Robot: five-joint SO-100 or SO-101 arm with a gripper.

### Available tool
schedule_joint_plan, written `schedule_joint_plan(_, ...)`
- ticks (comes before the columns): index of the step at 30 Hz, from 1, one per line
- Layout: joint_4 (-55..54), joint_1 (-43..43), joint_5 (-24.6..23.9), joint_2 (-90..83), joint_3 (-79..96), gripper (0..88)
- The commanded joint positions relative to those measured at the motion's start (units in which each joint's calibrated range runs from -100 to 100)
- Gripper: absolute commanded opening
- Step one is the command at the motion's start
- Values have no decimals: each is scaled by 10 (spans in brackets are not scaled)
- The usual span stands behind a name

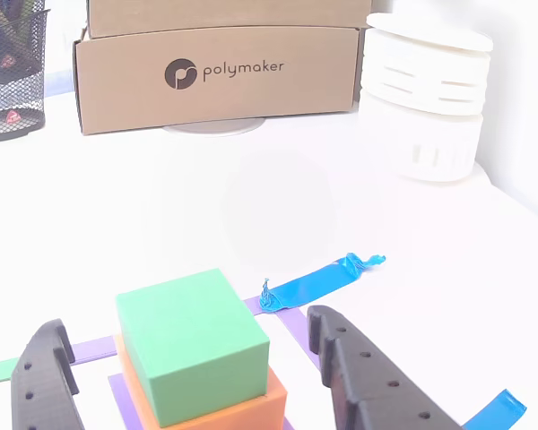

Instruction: Tower of hanoi

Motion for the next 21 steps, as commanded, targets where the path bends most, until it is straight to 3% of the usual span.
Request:
schedule_joint_plan(1, -8, -12, 0, -7, -15, 294)
schedule_joint_plan(21, -11, -37, 0, 11, -18, 205)
